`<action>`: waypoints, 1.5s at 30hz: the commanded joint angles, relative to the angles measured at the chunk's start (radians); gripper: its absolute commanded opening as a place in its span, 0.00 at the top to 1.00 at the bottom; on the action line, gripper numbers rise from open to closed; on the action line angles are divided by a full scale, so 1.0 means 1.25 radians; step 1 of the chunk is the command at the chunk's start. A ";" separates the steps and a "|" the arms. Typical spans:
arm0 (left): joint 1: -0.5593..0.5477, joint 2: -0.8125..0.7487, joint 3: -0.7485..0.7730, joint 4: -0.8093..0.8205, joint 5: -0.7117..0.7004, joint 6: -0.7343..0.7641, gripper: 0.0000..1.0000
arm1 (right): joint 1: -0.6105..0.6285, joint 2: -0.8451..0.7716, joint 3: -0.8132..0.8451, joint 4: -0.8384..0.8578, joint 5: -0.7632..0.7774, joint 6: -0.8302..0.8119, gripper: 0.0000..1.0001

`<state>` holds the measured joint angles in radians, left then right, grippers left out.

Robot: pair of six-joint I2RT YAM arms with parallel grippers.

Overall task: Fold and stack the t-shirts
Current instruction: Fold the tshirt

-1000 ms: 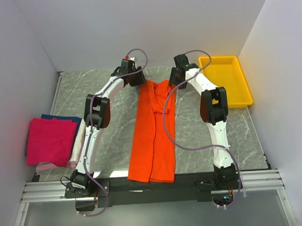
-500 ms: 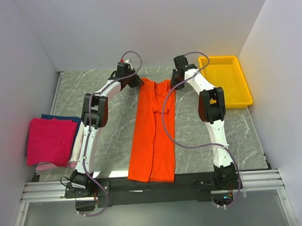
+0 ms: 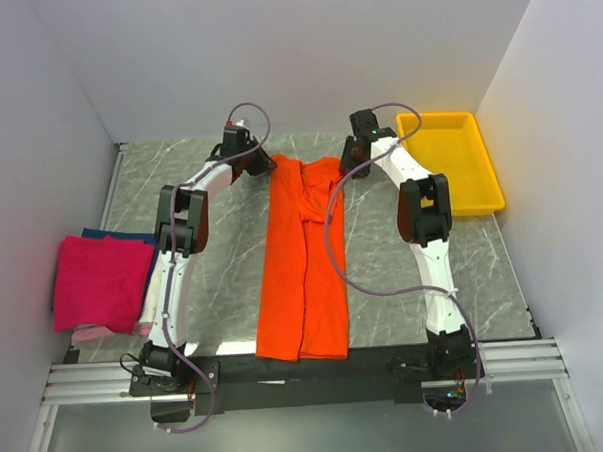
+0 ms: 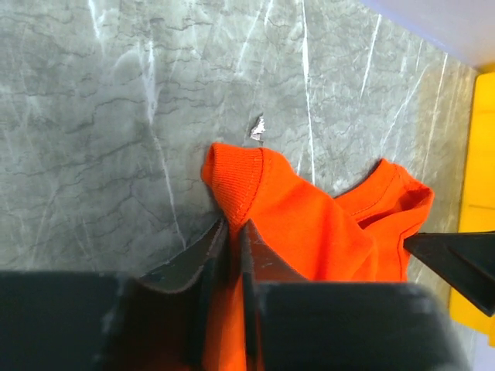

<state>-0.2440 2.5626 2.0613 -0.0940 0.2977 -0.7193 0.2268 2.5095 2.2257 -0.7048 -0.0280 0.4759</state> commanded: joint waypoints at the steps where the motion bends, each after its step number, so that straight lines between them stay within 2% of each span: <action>1: 0.016 -0.020 -0.025 0.008 0.008 0.004 0.81 | -0.010 -0.020 0.020 0.042 -0.017 -0.020 0.45; 2: 0.017 -0.022 -0.027 0.015 0.012 0.008 0.78 | -0.011 -0.040 0.015 0.051 -0.024 -0.021 0.41; 6: 0.018 -0.035 -0.036 0.031 0.024 0.018 0.67 | -0.011 -0.108 -0.008 0.085 -0.005 -0.025 0.41; 8: 0.018 -0.040 -0.050 0.046 0.031 0.018 0.64 | -0.010 -0.164 -0.044 0.108 0.003 -0.011 0.43; 12: 0.022 -0.040 -0.046 0.041 0.034 0.016 0.65 | 0.012 -0.223 -0.097 0.166 -0.028 -0.014 0.52; 13: 0.023 -0.037 -0.043 0.042 0.035 0.015 0.66 | 0.023 -0.221 -0.071 0.156 -0.034 -0.031 0.55; 16: 0.025 -0.031 -0.038 0.038 0.042 0.007 0.68 | 0.060 -0.179 0.005 0.084 0.010 -0.055 0.55; 19: 0.025 -0.026 -0.039 0.037 0.045 0.004 0.72 | 0.075 -0.178 -0.018 0.041 0.042 -0.043 0.59; 22: 0.025 -0.025 -0.043 0.038 0.045 0.005 0.72 | 0.085 -0.215 -0.126 0.061 0.065 -0.035 0.59; 26: 0.023 -0.024 -0.048 0.047 0.047 -0.003 0.73 | 0.087 -0.258 -0.228 0.110 0.036 -0.026 0.58; 36: 0.025 -0.019 -0.054 0.056 0.054 -0.006 0.73 | 0.106 -0.252 -0.253 0.112 0.041 0.006 0.58; 45: 0.023 -0.006 -0.046 0.053 0.056 -0.006 0.73 | 0.117 -0.212 -0.203 0.101 0.041 0.028 0.60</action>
<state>-0.2173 2.5534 2.0148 -0.0193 0.3546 -0.7273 0.3626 2.2597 1.9141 -0.5922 0.0143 0.4900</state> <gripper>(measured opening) 0.273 0.404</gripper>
